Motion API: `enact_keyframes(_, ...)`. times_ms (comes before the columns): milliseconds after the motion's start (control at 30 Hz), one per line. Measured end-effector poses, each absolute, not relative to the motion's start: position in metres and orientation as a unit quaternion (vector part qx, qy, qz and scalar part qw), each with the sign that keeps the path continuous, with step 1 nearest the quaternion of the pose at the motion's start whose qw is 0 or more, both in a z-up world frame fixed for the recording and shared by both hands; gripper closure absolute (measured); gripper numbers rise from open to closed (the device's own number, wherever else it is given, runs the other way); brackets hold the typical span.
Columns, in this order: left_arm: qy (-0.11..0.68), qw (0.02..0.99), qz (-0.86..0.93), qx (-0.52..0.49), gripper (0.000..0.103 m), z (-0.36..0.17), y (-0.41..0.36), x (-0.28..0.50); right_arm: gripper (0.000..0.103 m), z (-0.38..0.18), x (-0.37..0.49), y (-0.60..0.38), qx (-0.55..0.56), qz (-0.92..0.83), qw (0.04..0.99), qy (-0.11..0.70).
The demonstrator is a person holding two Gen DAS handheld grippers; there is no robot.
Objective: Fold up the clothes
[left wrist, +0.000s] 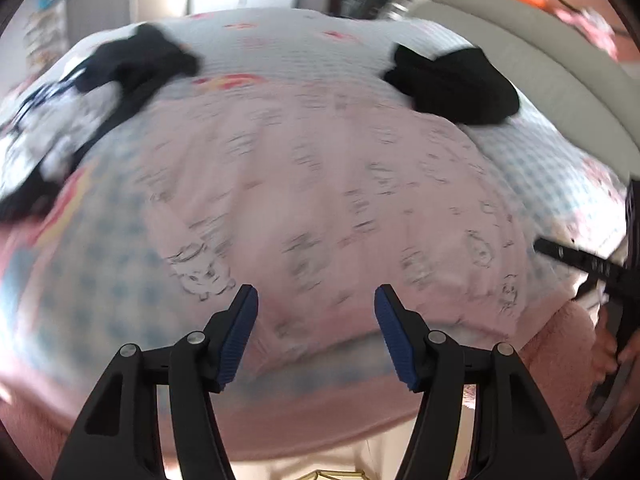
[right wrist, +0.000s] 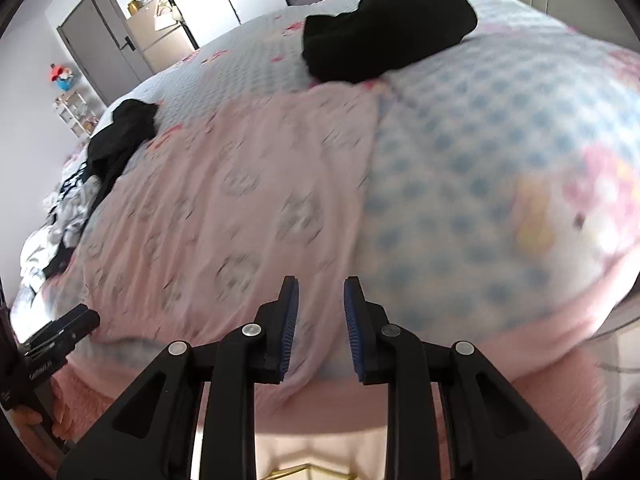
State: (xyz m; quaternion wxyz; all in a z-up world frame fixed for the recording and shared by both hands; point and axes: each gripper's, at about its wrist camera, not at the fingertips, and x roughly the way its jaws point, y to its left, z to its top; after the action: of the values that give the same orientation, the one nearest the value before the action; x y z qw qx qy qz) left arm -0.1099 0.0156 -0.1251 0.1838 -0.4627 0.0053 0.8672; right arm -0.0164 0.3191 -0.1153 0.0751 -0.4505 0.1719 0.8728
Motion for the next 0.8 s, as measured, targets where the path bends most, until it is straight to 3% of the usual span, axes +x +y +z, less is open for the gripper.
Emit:
enact_keyframes(267,0.047,0.178,0.871,-0.456,0.04,-0.106,0.064,-0.137,0.08,-0.112,-0.075,0.355,-0.468,0.865,0.083,0.161)
enact_keyframes(500,-0.013,0.092,0.838,-0.538,0.041,-0.164,-0.024,-0.116,0.08,-0.14,-0.082,0.34,-0.498,0.852,0.076,0.142)
enact_keyframes(633,-0.03,0.104,0.847,-0.52,0.041,-0.14,-0.033,-0.11,0.08,-0.135,-0.083,0.352,-0.487,0.855,0.077,0.161)
enact_keyframes(800,-0.005,0.154,0.861,-0.485,0.041,-0.117,0.027,-0.145,0.074,-0.13,-0.113,0.366,-0.49,0.851,0.081,0.169)
